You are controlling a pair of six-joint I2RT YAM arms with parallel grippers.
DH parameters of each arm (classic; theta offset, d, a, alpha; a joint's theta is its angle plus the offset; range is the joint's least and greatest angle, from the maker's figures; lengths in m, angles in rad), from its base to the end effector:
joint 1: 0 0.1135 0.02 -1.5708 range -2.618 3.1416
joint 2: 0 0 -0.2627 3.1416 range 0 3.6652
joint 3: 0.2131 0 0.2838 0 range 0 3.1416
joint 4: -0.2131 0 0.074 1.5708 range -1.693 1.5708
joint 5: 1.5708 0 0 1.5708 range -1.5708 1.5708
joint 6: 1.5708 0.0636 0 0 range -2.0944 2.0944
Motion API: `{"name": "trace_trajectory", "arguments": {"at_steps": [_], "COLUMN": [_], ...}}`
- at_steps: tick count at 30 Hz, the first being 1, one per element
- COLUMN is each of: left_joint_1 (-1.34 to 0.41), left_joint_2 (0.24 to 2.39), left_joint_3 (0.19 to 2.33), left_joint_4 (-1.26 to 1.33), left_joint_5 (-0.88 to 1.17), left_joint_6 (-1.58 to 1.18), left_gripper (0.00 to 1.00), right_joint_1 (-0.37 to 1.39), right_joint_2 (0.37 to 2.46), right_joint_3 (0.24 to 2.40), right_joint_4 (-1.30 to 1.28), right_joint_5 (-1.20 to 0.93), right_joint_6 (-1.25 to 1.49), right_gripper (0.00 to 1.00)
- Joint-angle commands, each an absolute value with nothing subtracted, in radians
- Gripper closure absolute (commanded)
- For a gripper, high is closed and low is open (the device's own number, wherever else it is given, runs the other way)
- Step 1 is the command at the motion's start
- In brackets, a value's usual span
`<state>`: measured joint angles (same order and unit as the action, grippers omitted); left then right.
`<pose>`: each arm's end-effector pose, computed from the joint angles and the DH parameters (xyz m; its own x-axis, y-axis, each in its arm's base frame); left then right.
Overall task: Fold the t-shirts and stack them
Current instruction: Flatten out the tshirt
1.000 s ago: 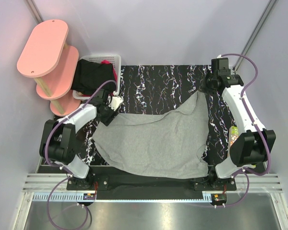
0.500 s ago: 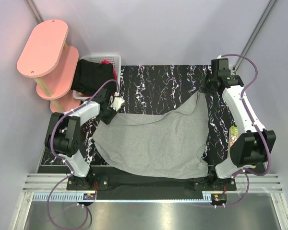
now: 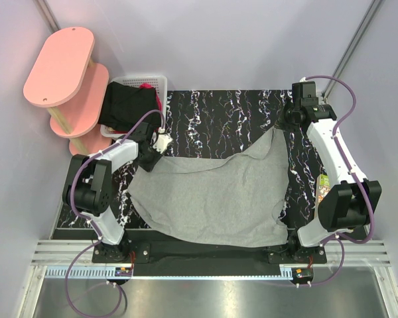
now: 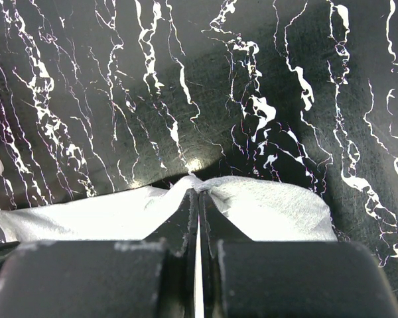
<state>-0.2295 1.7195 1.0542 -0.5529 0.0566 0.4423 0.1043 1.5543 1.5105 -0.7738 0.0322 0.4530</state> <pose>0.3514 -0.0858 0.1203 -0.7206 0.6072 -0.3348 0.6136 0.7833 0.0998 0.3876 0.0385 0.3236 -0.6883 0.3678 -0.6253 0.2437 0.9291 0.2782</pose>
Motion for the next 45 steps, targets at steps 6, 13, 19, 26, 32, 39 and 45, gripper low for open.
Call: {"name": "trace_trajectory", "arguments": {"at_steps": [6, 13, 19, 26, 32, 39, 45], "left_joint_1": [-0.224, -0.224, -0.224, -0.224, -0.224, -0.216, -0.198], "left_joint_2": [1.740, 1.717, 1.712, 1.732, 1.759, 1.772, 1.686], "left_joint_3": [1.077, 1.077, 1.086, 1.081, 1.075, 1.072, 1.121], "left_joint_4": [-0.546, -0.557, -0.561, -0.557, -0.551, -0.546, -0.597], "left_joint_5": [0.071, 0.055, 0.034, 0.037, 0.048, 0.046, 0.037], "left_joint_6": [0.454, 0.465, 0.456, 0.442, 0.442, 0.449, 0.465], "left_gripper": [1.00, 1.00, 0.63, 0.62, 0.83, 1.00, 1.00], "right_joint_1": [0.101, 0.101, 0.101, 0.103, 0.103, 0.101, 0.103], "right_joint_2": [1.516, 1.517, 1.519, 1.516, 1.513, 1.503, 1.505], "right_joint_3": [1.523, 1.520, 1.516, 1.509, 1.508, 1.503, 1.503], "right_joint_4": [-0.738, -0.736, -0.738, -0.736, -0.733, -0.733, -0.733], "right_joint_5": [0.023, 0.017, 0.014, 0.017, 0.020, 0.025, 0.017], "right_joint_6": [0.457, 0.456, 0.453, 0.449, 0.451, 0.451, 0.451], "right_gripper": [1.00, 1.00, 1.00, 1.00, 1.00, 1.00, 1.00]}}
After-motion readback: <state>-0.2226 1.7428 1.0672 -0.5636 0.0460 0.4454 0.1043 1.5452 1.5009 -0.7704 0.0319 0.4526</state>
